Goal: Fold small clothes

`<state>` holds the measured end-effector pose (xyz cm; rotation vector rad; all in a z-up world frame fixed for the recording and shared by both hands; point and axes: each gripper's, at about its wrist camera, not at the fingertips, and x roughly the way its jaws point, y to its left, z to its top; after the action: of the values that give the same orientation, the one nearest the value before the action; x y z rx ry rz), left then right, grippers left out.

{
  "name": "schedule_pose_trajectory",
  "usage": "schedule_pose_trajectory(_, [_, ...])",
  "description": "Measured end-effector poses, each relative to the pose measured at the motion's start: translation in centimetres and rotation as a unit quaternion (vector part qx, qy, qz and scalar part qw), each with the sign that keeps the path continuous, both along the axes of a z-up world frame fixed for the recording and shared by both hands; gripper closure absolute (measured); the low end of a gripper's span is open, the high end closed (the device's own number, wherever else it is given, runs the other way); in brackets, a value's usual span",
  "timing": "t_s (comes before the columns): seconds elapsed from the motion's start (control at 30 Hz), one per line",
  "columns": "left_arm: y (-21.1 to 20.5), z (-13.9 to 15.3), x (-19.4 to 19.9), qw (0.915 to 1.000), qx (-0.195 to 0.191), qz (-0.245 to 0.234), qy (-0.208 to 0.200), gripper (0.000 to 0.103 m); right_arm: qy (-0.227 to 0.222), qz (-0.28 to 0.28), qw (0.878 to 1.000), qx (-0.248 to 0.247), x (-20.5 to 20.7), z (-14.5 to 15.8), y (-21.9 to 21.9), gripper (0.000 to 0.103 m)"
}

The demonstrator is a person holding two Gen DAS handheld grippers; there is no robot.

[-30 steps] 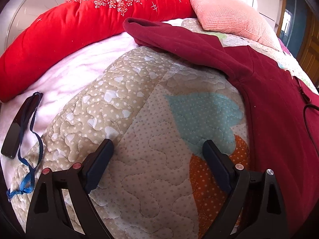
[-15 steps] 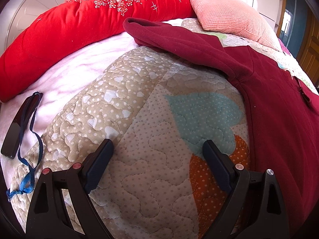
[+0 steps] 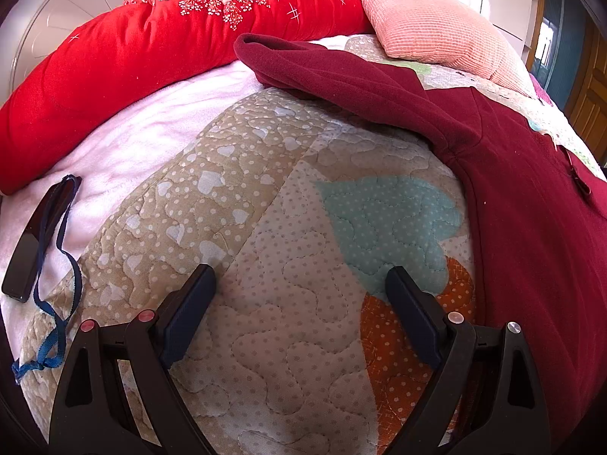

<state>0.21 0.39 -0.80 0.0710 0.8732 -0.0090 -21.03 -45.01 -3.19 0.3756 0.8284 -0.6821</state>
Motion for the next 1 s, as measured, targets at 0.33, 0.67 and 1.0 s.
schedule_pose_trajectory(0.33, [0.0,0.0,0.0,1.0000,-0.001,0.000,-0.004,0.011,0.002,-0.001,1.000,0.000,-0.2,0.1,0.0,0.000])
schedule_pose_trajectory(0.67, [0.0,0.0,0.0,1.0000,-0.001,0.000,-0.006,0.011,0.003,0.000,1.000,0.000,-1.0,0.2,-0.3,0.000])
schedule_pose_trajectory(1.0, [0.1,0.0,0.0,1.0000,-0.001,0.000,-0.007,0.011,0.005,-0.002,1.000,0.000,-1.2,0.2,-0.3,0.000])
